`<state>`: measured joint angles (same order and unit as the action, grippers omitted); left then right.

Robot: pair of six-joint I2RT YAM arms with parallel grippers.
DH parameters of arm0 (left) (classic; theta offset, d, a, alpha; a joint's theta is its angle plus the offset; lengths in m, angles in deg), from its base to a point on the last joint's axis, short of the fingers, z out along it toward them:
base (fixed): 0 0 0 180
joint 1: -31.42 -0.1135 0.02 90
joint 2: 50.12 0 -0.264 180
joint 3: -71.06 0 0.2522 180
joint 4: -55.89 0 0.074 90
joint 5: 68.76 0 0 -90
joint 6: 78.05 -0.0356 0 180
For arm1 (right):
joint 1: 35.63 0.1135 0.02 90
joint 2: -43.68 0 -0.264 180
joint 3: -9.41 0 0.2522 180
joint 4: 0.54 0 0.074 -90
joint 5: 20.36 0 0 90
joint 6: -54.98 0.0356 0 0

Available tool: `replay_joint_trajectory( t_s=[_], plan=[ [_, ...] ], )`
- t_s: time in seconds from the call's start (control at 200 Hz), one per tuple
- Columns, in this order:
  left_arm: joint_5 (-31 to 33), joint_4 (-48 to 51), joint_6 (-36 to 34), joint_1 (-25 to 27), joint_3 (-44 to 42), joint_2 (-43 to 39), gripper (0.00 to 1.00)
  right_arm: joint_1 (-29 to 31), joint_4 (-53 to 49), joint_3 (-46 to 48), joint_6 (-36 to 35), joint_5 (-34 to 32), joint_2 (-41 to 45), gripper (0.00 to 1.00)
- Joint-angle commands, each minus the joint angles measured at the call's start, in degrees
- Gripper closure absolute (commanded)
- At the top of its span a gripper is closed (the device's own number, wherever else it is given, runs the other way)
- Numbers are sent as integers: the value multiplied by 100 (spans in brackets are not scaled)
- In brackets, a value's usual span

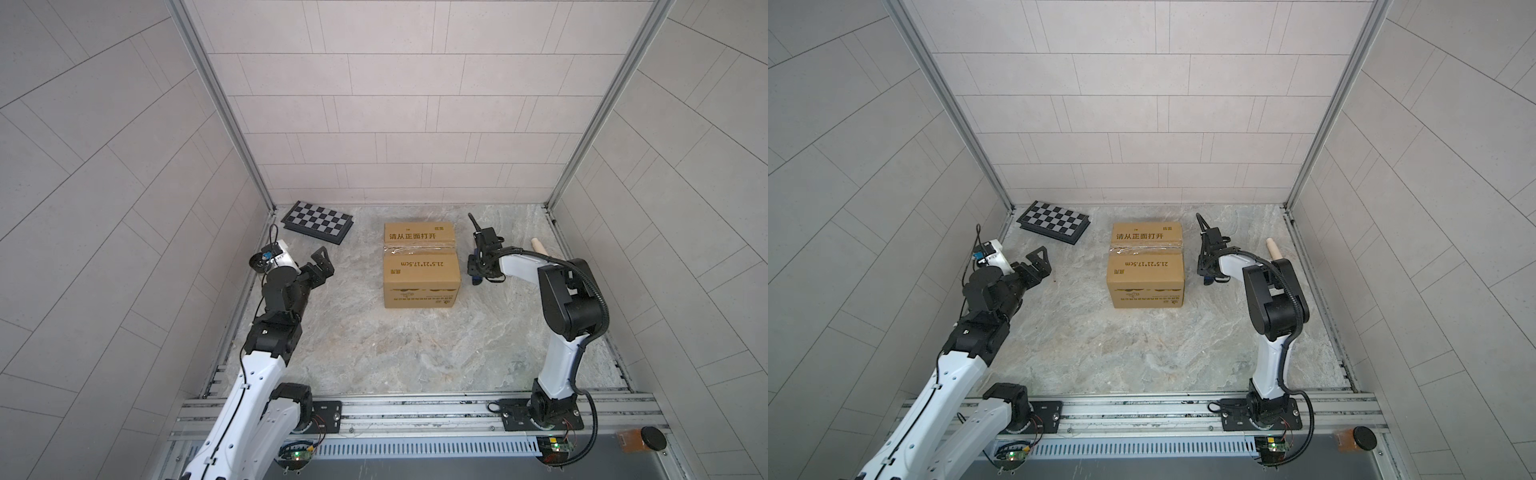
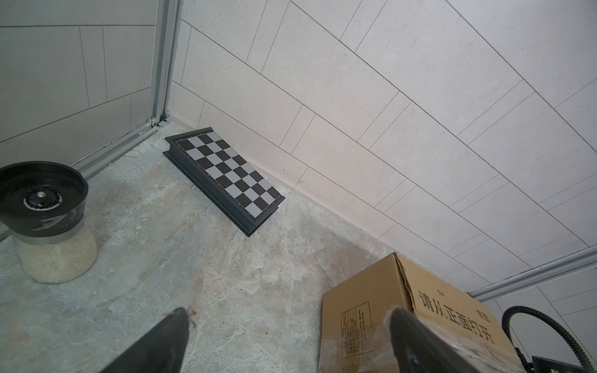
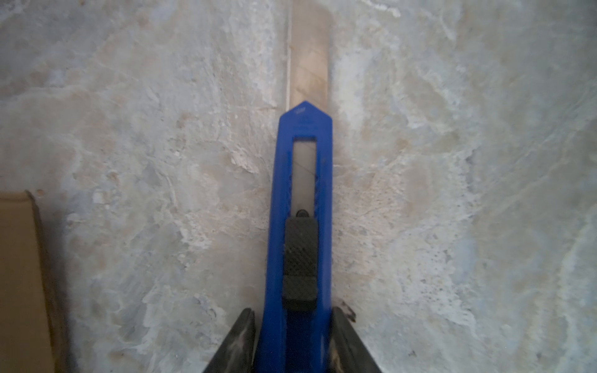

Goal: Unpack the express box
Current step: 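Lower the right gripper onto the blue box cutter and grasp it, then lift the blue box cutter with the right gripper while the left gripper approaches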

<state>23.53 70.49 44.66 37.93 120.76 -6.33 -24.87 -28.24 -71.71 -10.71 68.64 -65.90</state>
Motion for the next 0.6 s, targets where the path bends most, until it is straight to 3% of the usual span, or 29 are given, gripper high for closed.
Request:
replay_joint_trajectory(
  t_s=[0.0, 0.17, 0.37, 0.596],
  plan=[
    [-142, 120, 91, -4, 244, 107, 0, 45, -148, 129, 21, -117, 379, 63],
    [-482, 96, 192, 2, 352, 370, 0, 45, -247, 319, 30, -247, 1091, 66],
    [-1263, 2, 253, 73, 846, 922, 0, 57, -567, 614, 3, -278, 2517, 69],
    [-1424, 283, 154, 962, 1974, 1940, 2, 546, -761, 520, -480, -461, 3799, 72]
  ],
)
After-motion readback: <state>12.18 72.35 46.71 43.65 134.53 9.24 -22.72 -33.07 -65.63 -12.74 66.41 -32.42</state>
